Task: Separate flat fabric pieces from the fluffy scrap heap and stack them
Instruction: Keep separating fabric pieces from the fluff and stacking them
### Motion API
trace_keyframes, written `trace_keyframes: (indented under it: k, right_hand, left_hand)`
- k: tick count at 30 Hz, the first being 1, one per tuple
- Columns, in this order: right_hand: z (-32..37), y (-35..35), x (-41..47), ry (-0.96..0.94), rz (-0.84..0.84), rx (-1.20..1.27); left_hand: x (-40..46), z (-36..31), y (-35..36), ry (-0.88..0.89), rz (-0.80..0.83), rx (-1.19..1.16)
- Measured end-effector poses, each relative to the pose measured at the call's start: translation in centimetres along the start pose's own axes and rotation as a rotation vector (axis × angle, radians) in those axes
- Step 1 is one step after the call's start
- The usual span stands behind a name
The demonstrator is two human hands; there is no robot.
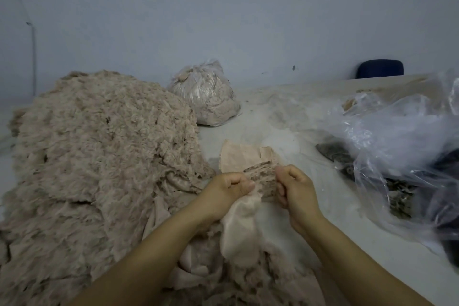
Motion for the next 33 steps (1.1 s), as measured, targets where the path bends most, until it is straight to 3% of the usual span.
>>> trace_keyframes:
  k: [3, 6, 8, 11, 16, 20, 21, 23, 25, 27, 29, 31, 33]
  right_hand:
    - [-0.2, -0.6, 0.2, -0.002, 0.051, -0.072]
    - [-0.5, 0.6, -0.8, 0.059, 0.300, -0.064]
    - [-0.3, 1.0, -1.0, 0.021, 0.368, 0.016]
    - [0.2, 0.1, -0.3, -0.035, 0.229, 0.064]
    - [-1.7, -0.7, 0.2, -0.052, 0.066, -0.072]
    - [-2.9, -3.2, 1.9, -0.067, -0.178, -0.265]
    - [-3.0, -4.4, 2.3, -0.056, -0.150, -0.385]
    - [-3.2, -5.5, 2.1, 0.033, 0.109, -0.599]
    - [-2.7, -5.4, 1.6, 0.039, 0.245, -0.678]
    - [-1.4, -4.3, 0.7, 0.006, 0.213, -0.485]
    - [-0.7, -2.4, -0.2, 0.123, 0.384, -0.148]
    - [-0.7, -0.5, -1.3, 0.166, 0.503, -0.033]
    - [-0.5, 0.6, -1.3, 0.163, 0.389, 0.079]
  left_hand:
    - [0.4, -0.3, -0.7, 0.004, -0.046, -0.015]
    - [0.7, -0.6, 0.1, -0.012, 0.060, -0.067]
    - [0.7, -0.4, 0.5, -0.029, 0.112, -0.141]
    - [0.5, -0.2, 0.1, -0.081, 0.169, -0.190]
    - [1.0, 0.2, 0.1, -0.141, 0.187, -0.095]
    - [0.8, 0.3, 0.1, -0.131, 0.292, -0.023]
    - [0.9, 0.3, -0.3, -0.130, 0.252, -0.031]
    - [1.2, 0.3, -1.3, -0.104, 0.120, -0.037]
    - [1.7, 0.0, -1.7, -0.053, 0.061, -0.008]
    - [2.1, -0.4, -1.2, -0.014, 0.064, -0.007]
    - [2.6, -0.8, -0.5, 0.015, 0.050, -0.043]
    - [3.4, -0.9, -0.1, 0.070, -0.029, -0.028]
    - [4.5, -0.9, -0.7, 0.166, -0.185, 0.153]
Point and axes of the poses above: each hand's wrist, its own x-axis towards the middle knuckle, its own y-axis out of the palm, z = x × y, the point moved 1 cm from there along x, towards the middle knuckle, and after that the axes turned 6 degrees about -x, right-handed, at the moved point
